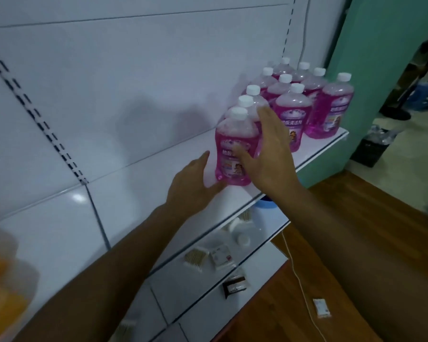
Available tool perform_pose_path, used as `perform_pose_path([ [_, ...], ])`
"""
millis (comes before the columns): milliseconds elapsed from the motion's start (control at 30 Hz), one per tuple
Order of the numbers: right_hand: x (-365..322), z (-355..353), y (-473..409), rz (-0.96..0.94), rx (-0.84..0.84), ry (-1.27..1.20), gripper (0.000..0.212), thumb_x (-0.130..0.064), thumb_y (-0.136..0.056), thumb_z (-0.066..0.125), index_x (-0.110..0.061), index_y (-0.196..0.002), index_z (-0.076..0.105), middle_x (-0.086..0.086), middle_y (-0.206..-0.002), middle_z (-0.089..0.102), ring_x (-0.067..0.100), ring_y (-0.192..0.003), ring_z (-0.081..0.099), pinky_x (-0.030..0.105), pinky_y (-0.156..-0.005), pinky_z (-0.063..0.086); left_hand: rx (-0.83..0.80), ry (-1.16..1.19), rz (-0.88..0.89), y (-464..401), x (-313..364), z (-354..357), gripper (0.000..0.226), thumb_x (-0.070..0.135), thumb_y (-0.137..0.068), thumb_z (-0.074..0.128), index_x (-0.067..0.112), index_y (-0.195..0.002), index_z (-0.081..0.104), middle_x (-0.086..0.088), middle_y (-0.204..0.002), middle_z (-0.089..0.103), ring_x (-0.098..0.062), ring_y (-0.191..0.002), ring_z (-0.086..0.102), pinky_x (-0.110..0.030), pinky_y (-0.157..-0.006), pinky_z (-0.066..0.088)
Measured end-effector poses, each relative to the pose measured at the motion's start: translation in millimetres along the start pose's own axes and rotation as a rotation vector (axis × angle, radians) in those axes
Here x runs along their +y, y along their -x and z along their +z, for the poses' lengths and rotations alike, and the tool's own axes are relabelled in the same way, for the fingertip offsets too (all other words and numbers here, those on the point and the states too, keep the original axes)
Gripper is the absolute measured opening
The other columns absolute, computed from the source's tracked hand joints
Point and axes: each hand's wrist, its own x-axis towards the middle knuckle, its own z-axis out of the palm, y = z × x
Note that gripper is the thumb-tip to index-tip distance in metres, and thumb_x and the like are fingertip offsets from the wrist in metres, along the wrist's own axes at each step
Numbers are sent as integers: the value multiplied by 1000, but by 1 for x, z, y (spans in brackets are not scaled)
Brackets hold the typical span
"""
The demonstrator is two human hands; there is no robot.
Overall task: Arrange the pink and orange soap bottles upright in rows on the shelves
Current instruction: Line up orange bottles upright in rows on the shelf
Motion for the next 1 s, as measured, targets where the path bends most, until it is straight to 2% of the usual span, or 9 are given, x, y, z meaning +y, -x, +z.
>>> perform_pose_path([
  [67, -11, -3, 5, -70, 10, -11, 77, -44, -87, 62, -13, -149, 27, 9, -154, 31, 27, -141, 28, 40, -116, 27, 29, -75, -56, 17, -9, -5, 84, 60, -85, 56, 22, -152, 21, -3, -153, 37, -23, -137, 39, -39, -110, 32],
  [233, -65, 13, 32, -281, -125, -98, 67, -44, -90, 56, -9, -145, 38, 9, -156, 30, 28, -144, 25, 40, -117, 21, 115, -189, -199, 78, -27, -28, 74, 59, -90, 51, 28, -151, 23, 3, -154, 34, -20, -139, 35, -37, -113, 27],
  [433, -155, 64, 88, -358, -429, -344, 61, -43, -93, 57, -15, -144, 39, 2, -155, 33, 19, -142, 28, 33, -114, 24, 240, -434, -307, 180, -69, -95, 64, 57, -89, 53, 21, -141, 45, -2, -138, 55, -22, -125, 51, -38, -106, 38],
  [500, -173, 77, 102, -343, -536, -388, 61, -44, -92, 57, -18, -144, 39, -1, -153, 35, 16, -141, 30, 29, -113, 24, 263, -496, -323, 205, -80, -115, 63, 53, -88, 55, 18, -139, 46, -3, -137, 55, -24, -124, 51, -37, -104, 38],
  [600, -215, 98, 125, -325, -719, -467, 62, -48, -90, 59, -21, -142, 40, -2, -147, 42, 15, -133, 41, 32, -109, 36, 333, -551, -409, 252, -100, -149, 64, 51, -85, 60, 17, -138, 48, -6, -136, 56, -25, -125, 50, -38, -104, 38],
  [733, -259, 124, 151, -323, -876, -456, 64, -51, -88, 61, -20, -140, 42, 4, -137, 52, 20, -121, 52, 39, -99, 46, 323, -578, -487, 305, -129, -180, 75, 66, -78, 46, 18, -136, 50, -4, -134, 57, -26, -122, 53, -41, -96, 43],
  [800, -272, 135, 163, -307, -908, -390, 63, -51, -88, 60, -20, -139, 41, 6, -133, 53, 22, -116, 54, 39, -96, 47, 275, -586, -505, 323, -139, -186, 84, 77, -76, 35, 20, -136, 49, -1, -135, 56, -25, -122, 51, -41, -95, 43],
  [867, -279, 144, 173, -328, -888, -325, 61, -50, -89, 59, -21, -139, 40, 6, -131, 52, 21, -112, 55, 32, -88, 46, 245, -584, -484, 334, -147, -188, 90, 82, -74, 26, 21, -137, 48, 0, -138, 51, -23, -126, 46, -42, -98, 41],
  [1000, -279, 148, 177, -292, -856, -341, 60, -50, -89, 59, -22, -139, 41, 5, -130, 53, 13, -101, 51, 23, -79, 40, 191, -644, -418, 342, -159, -187, 92, 87, -73, 31, 25, -141, 39, 0, -139, 42, -21, -129, 37, -42, -100, 37],
])
